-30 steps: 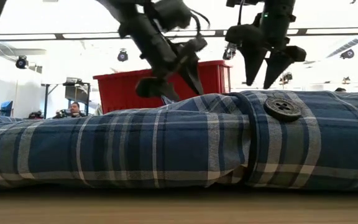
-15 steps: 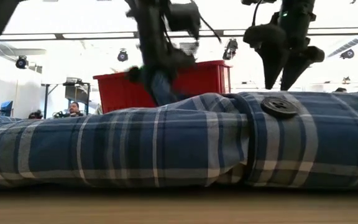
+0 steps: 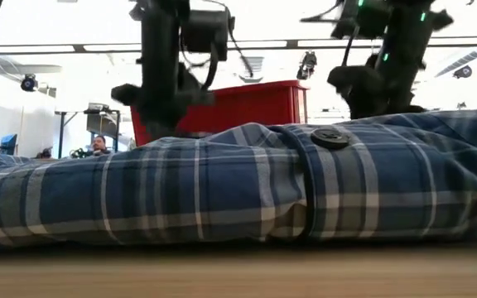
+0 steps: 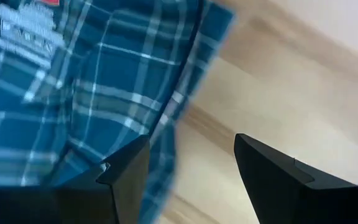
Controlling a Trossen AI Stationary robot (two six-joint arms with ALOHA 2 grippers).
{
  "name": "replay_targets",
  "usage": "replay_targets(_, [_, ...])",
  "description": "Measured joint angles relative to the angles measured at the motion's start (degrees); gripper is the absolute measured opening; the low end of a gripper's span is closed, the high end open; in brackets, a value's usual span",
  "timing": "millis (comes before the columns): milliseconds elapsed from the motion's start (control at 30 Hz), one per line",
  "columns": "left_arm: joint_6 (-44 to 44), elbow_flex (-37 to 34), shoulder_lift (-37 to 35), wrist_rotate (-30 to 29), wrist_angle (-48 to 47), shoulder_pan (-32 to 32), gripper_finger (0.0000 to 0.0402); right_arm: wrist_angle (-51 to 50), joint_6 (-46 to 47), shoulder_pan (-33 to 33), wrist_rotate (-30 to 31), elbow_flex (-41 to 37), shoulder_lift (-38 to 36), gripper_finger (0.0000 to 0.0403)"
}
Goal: Fold Laundry from Bin
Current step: Fold the blue patterned long sleeve shirt
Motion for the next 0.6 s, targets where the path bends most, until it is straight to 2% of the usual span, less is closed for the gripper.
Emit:
replay_targets(67, [-1.2,-3.1,0.2,3.3,3.0,0.1,0.004,8.1,0.7,-1.5,-2.2,-3.0,0.3,0.0228])
replay_targets(200, [-3.8,-7.0,-0.1,5.6,4.9,0.1,0.0093,21.5,1.6,-4.6,-5.0,-5.8,0.3,0.0228])
replay_targets(433, [-1.7,-6.4,-3.7,6.5,1.9,0.2,0.0186,23.6,4.1,-7.4,-10.8,-6.0,1.1,0.0228])
replay_targets(533, [-0.3,-4.8,-5.5,6.4,2.0,0.4,0.0208,23.6,5.2,-7.3,-11.0,-5.9,1.9,0.0222])
replay_targets(600, [0.8,-3.6,-6.3,6.4,1.9,0.6,0.0216,23.5,5.4,-6.9,-11.0,-5.1,2.5,0.0203])
